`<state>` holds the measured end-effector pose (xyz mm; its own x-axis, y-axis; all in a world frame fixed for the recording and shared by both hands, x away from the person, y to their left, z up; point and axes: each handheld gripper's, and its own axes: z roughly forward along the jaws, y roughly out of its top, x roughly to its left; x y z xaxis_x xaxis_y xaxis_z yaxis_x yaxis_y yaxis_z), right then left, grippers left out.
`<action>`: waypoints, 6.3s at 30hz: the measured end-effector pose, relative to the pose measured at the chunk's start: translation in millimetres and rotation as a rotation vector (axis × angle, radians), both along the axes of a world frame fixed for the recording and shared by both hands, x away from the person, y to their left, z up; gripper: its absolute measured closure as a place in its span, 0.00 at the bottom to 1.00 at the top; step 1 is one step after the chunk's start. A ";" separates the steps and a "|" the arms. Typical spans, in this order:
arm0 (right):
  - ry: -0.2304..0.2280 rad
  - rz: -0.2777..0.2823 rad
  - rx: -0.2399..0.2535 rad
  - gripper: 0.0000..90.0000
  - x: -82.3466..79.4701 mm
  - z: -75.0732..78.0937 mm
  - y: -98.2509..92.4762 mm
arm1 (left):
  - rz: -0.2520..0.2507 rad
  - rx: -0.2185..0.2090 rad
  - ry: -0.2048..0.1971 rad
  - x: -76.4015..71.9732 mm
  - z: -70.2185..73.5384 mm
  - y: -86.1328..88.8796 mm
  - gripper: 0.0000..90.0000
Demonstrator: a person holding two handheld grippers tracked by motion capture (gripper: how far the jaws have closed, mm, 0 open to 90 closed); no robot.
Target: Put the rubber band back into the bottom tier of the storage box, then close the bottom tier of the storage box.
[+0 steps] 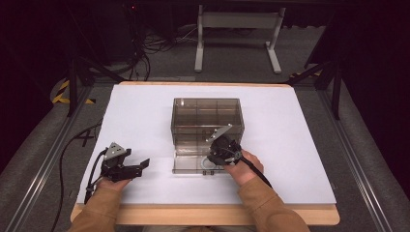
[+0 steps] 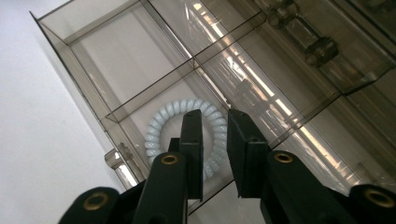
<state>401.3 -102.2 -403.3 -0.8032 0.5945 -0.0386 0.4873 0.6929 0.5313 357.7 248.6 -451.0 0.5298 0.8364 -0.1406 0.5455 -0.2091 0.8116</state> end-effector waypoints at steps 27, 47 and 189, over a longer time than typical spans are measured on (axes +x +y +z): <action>-0.005 0.181 0.081 1.00 -18.0 22.4 -18.2 | -0.024 -0.004 0.003 7.5 1.8 -7.5 0.17; 0.076 0.332 -0.002 1.00 -28.4 15.3 -5.5 | -0.024 -0.001 0.004 6.7 1.6 -7.9 0.17; -0.246 -0.005 0.143 1.00 2.1 -36.5 -4.9 | -0.019 0.009 0.014 4.7 0.2 -6.7 0.17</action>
<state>403.4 -107.0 -439.8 -0.7768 0.6123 -0.1475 0.3350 0.6001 0.7264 362.4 241.9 -450.8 0.5439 0.8273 -0.1408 0.5527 -0.2269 0.8019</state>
